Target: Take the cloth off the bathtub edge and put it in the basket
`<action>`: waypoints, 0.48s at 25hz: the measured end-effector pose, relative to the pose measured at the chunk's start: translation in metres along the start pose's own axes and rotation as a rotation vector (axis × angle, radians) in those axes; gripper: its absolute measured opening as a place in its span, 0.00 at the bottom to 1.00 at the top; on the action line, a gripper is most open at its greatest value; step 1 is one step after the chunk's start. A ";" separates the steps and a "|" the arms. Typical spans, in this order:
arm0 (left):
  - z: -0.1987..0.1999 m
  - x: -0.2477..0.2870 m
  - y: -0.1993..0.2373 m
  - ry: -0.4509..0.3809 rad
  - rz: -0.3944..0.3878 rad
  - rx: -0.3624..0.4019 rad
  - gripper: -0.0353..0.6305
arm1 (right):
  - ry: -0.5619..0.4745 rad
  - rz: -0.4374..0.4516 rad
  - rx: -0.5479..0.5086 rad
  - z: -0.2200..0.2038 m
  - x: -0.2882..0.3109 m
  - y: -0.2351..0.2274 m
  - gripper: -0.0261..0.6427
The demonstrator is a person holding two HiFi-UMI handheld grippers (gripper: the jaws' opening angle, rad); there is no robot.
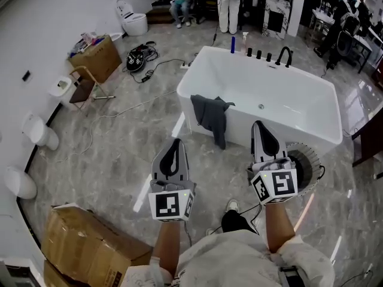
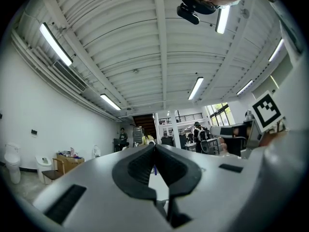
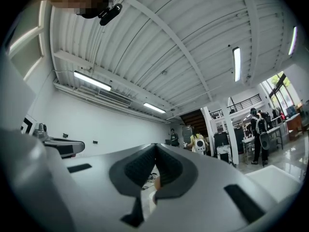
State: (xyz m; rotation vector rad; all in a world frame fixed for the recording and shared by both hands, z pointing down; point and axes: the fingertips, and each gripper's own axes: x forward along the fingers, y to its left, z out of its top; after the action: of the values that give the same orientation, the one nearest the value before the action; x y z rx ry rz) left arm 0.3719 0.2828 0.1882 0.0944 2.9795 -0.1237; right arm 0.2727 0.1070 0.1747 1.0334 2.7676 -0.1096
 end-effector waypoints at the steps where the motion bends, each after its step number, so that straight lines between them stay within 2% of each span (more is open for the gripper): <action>1: -0.001 0.010 -0.003 -0.001 -0.004 0.001 0.06 | -0.002 -0.001 0.000 -0.002 0.005 -0.008 0.02; 9: 0.004 0.089 -0.036 -0.016 -0.039 0.014 0.06 | -0.023 -0.030 0.011 0.000 0.046 -0.078 0.02; 12: 0.004 0.117 -0.049 -0.016 -0.047 0.019 0.06 | -0.028 -0.044 -0.018 -0.002 0.057 -0.103 0.02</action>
State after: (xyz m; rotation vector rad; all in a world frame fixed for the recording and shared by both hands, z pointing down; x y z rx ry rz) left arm 0.2542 0.2406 0.1695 0.0258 2.9662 -0.1578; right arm 0.1630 0.0664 0.1656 0.9594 2.7616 -0.1044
